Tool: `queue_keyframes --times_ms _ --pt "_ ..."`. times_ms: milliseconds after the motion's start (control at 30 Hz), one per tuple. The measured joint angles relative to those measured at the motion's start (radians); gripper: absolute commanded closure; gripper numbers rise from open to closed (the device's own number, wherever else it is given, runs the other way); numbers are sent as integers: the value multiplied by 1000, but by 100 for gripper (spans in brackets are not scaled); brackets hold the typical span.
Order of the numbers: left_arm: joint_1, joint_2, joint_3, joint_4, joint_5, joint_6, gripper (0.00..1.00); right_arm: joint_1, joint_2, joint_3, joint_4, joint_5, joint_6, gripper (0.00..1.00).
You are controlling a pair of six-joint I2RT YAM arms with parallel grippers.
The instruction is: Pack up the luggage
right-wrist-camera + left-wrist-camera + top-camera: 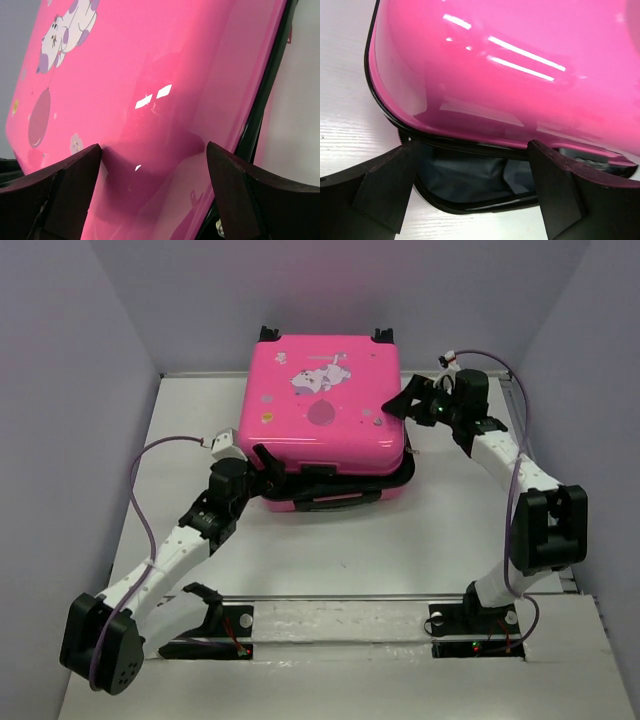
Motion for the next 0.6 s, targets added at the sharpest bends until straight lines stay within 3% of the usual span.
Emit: queue_keyframes --times_ms 200,267,333,433,500,600 --pt "21 -130 126 -81 10 21 1 -31 -55 -18 -70 -5 8 17" --pt "48 -173 151 -85 38 28 1 -35 -72 -49 -58 -13 10 19" --pt "61 -206 150 -105 61 28 2 -40 -107 -105 -18 -25 12 31" --pt "60 -269 83 -115 112 10 2 -42 -171 -178 21 -42 11 34" --pt "59 -290 26 -157 110 -11 1 -42 -201 -201 24 -53 5 28" --pt "76 -254 -2 -178 96 -34 1 -50 -245 -229 8 -42 -2 7"
